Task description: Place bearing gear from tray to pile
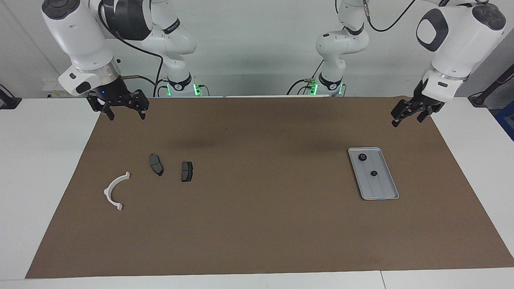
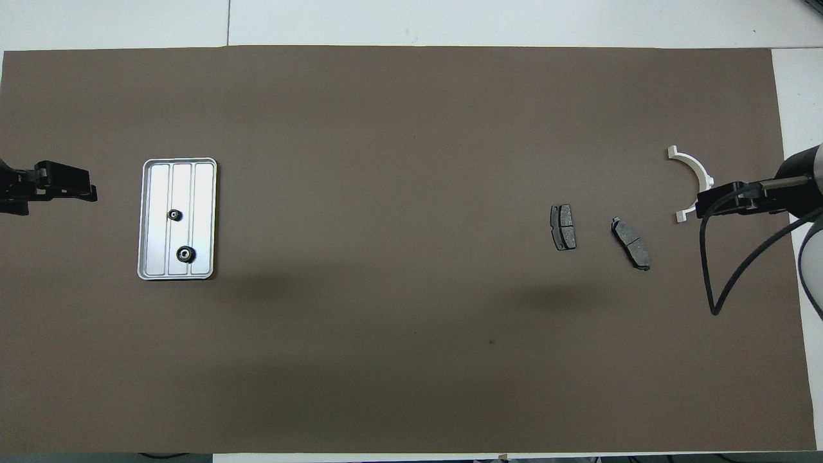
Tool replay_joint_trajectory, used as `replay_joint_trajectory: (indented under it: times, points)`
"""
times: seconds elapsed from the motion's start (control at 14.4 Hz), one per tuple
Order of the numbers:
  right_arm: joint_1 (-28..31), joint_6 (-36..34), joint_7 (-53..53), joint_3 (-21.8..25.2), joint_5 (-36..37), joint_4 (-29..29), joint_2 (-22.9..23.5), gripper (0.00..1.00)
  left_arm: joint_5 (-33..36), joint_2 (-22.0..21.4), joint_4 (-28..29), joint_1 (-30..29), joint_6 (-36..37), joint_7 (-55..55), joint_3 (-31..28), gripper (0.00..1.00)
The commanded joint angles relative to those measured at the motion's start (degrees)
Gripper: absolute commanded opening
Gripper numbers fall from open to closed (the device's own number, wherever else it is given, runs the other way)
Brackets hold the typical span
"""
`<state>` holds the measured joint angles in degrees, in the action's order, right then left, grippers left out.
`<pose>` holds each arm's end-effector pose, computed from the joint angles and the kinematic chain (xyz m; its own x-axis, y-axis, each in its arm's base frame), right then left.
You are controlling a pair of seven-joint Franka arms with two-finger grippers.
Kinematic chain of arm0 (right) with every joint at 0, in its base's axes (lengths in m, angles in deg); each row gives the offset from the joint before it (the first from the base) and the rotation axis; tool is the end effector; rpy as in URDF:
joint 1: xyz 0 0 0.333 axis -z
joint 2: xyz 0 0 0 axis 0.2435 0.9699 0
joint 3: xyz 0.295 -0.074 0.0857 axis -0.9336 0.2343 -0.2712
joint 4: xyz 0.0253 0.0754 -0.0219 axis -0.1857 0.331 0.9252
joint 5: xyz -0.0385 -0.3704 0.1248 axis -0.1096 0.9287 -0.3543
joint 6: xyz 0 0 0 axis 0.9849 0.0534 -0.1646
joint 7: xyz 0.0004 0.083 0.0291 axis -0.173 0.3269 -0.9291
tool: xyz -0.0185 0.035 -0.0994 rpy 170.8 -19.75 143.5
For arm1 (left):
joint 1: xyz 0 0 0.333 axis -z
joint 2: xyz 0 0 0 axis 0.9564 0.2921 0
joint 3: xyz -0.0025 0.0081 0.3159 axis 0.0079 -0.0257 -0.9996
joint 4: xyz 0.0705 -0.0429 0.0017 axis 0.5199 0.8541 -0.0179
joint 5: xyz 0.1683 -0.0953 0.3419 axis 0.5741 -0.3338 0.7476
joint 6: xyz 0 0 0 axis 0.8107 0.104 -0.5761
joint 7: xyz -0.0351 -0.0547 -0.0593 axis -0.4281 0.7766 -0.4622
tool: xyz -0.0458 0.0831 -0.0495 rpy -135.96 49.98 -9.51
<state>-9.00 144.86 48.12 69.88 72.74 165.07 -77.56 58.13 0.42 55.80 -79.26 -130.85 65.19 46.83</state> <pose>0.5413 -0.0105 0.5844 0.9996 0.0252 -0.0156 0.0256 -0.9994 0.0253 0.5589 0.0096 0.5783 0.9926 0.1182 0.0286 0.1180 -0.9930 0.0098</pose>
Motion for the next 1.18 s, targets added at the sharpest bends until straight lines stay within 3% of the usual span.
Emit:
replay_joint_trajectory:
  times: [0.0,0.69,1.11]
  points:
    - [0.36,2.02,-0.06,-0.29,-0.81,2.22,-1.63,1.0,1.11,0.68,-1.27,0.53,0.95,0.5,-0.47,1.0]
    - [0.36,2.73,-0.67,-0.29,-0.82,3.1,-1.98,1.0,1.02,0.51,-1.18,0.53,0.52,-0.29,-1.09,1.0]
    - [0.44,2.73,-0.76,-0.2,-0.81,3.1,-1.98,1.0,1.11,-2.48,7.78,1.06,-5.55,-3.1,-1.18,1.0]
